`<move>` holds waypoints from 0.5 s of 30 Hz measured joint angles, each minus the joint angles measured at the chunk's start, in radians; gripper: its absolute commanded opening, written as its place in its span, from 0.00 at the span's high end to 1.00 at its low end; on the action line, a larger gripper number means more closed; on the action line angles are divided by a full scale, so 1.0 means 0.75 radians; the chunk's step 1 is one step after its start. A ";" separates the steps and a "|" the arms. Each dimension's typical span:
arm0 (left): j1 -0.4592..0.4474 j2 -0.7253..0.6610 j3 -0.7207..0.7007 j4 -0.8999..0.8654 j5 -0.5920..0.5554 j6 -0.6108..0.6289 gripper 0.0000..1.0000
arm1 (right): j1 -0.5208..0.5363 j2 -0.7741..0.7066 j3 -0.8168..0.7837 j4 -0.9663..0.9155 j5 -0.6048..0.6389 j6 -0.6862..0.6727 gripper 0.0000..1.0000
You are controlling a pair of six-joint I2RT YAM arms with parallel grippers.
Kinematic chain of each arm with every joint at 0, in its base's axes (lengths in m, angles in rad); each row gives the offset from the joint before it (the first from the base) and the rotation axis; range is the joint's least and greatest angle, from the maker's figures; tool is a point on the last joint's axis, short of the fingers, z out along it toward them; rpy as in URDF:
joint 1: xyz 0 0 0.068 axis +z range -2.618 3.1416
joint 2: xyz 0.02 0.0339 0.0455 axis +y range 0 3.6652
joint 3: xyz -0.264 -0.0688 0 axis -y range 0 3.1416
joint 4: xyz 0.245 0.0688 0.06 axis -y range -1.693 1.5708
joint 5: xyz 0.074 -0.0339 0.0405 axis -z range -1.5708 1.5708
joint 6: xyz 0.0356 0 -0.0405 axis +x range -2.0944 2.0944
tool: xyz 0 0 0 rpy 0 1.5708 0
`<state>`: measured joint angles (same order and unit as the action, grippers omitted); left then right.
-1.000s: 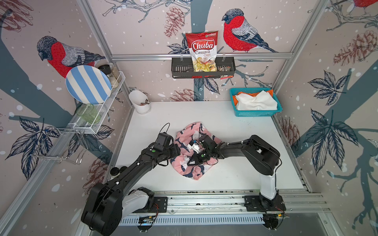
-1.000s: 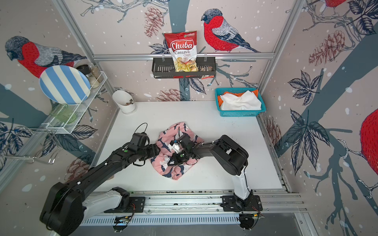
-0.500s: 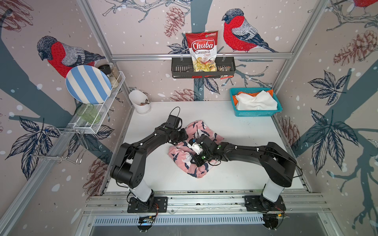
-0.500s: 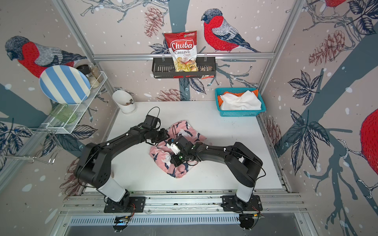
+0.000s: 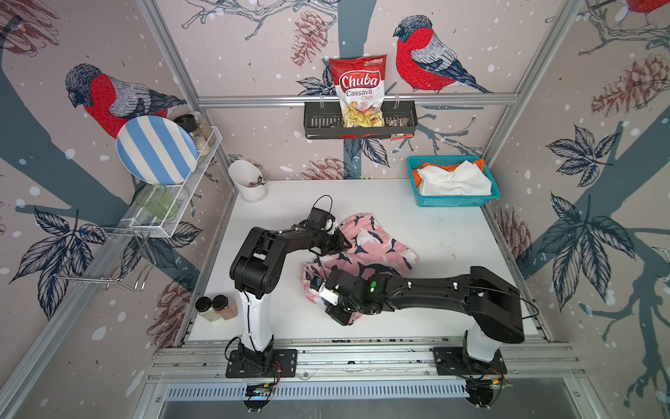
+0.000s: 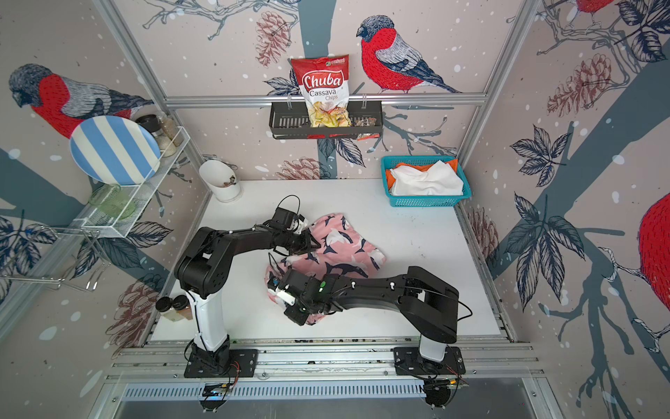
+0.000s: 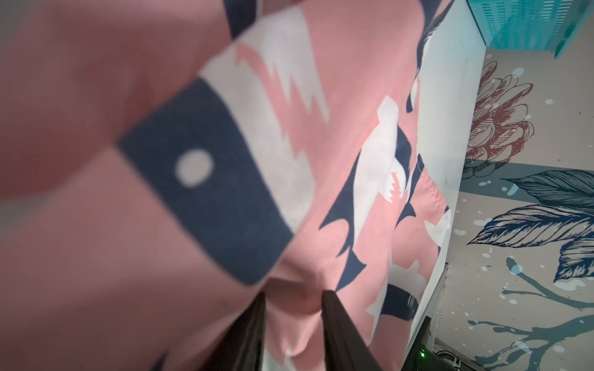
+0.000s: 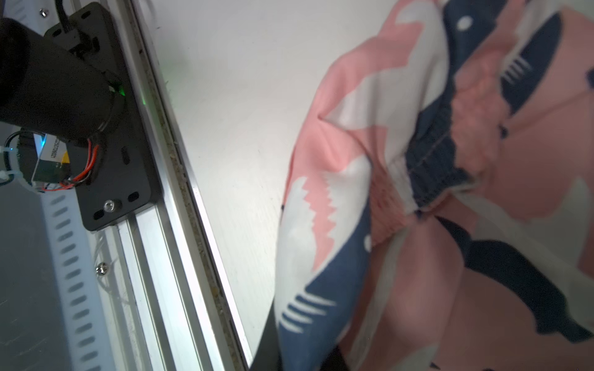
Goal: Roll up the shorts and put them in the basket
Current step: Roll the shorts at the center of the board.
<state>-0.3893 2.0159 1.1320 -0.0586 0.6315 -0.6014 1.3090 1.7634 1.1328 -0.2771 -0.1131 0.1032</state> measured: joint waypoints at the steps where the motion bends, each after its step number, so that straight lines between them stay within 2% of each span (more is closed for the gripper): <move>1: 0.000 0.010 -0.001 0.026 0.012 -0.002 0.65 | 0.012 0.014 0.001 0.004 0.000 0.001 1.00; 5: 0.000 0.032 0.000 0.084 0.040 -0.002 0.65 | -0.004 0.046 -0.061 0.079 -0.043 0.083 1.00; 12: 0.007 0.010 -0.019 0.121 0.026 -0.003 0.64 | -0.220 0.010 -0.413 0.561 -0.429 0.486 1.00; 15: 0.010 -0.029 -0.031 0.105 -0.043 -0.003 0.62 | -0.308 0.030 -0.522 0.765 -0.571 0.655 1.00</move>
<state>-0.3820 1.9942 1.1091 0.0200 0.5995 -0.6033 1.0782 1.7859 0.7410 0.2970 -0.5411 0.5945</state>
